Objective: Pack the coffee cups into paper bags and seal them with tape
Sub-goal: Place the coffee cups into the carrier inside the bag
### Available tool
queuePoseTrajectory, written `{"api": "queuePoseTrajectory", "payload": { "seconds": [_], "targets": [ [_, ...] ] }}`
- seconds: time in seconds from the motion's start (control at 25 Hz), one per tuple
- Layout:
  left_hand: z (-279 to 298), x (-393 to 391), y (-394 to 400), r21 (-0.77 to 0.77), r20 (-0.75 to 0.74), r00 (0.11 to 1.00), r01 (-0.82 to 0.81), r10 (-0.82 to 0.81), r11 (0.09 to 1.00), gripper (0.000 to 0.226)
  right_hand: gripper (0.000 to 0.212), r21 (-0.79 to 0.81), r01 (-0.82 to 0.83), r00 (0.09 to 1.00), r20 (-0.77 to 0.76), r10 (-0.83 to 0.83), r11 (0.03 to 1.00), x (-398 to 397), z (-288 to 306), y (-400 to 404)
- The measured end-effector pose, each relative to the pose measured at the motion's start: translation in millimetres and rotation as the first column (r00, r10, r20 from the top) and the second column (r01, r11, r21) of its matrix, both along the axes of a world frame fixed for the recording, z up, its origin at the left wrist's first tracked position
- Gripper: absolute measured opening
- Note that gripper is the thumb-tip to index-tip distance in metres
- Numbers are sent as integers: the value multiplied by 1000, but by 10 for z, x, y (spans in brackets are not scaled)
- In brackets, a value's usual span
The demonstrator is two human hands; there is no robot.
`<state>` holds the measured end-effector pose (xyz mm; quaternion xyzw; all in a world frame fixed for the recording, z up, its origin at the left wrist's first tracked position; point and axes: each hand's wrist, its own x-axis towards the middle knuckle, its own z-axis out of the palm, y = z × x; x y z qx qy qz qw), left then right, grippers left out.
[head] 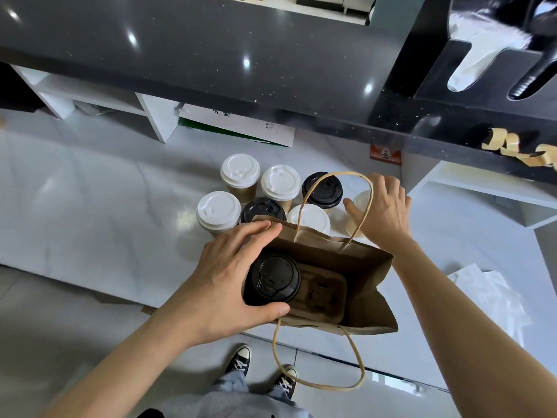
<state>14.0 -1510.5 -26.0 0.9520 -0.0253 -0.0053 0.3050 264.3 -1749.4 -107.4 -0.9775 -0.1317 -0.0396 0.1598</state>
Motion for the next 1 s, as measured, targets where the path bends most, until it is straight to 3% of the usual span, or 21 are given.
{"api": "queuePoseTrajectory", "payload": {
  "seconds": [0.36,0.68,1.0],
  "targets": [
    [-18,23,19,11,18,1000,22,-22,1000,104,95,-33,69,950,-304,-75,997,-4,48,-209],
    [-12,67,4,21,36,999,31,-32,999,103,91,143,161,956,-270,-118,977,-149,347,-309],
    [-11,91,16,15,79,997,21,-23,1000,92,82,431,202,978,-136,-158,879,-556,1113,-488]
  ]
}}
